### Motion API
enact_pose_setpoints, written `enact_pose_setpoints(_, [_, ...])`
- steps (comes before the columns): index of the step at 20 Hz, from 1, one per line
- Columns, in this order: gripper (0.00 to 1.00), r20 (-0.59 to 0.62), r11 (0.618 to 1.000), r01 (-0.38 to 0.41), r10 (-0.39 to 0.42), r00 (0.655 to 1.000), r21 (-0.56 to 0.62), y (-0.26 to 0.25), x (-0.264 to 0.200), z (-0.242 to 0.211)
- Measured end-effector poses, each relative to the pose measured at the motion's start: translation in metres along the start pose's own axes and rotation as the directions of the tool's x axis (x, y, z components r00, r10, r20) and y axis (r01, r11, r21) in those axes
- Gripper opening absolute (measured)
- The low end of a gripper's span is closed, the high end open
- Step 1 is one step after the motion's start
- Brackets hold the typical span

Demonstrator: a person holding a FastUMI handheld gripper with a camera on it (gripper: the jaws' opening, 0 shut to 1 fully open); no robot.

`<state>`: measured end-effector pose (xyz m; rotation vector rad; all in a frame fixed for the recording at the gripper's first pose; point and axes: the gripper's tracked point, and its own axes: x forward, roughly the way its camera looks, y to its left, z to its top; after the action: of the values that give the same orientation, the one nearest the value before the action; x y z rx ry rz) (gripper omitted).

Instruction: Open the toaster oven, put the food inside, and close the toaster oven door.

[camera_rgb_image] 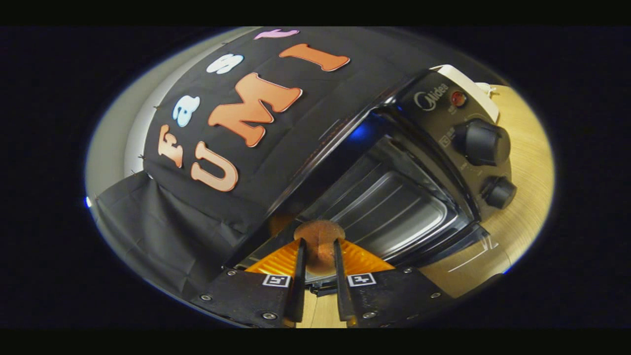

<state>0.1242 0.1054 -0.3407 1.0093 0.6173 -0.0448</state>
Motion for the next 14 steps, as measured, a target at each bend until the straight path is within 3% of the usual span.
enact_pose_setpoints(3, [0.28, 0.035, 1.0, 0.019, -0.018, 0.999, -0.012, 0.0, 0.007, 0.006])
enact_pose_setpoints(6, [0.36, 0.053, 0.997, 0.041, -0.038, 0.998, -0.062, -0.002, 0.01, 0.006])
enact_pose_setpoints(10, [0.65, 0.071, 0.984, 0.09, -0.08, 0.994, -0.156, -0.009, 0.003, 0.007])
enact_pose_setpoints(14, [0.78, 0.056, 0.967, 0.101, -0.09, 0.994, -0.235, -0.012, -0.003, 0.002])
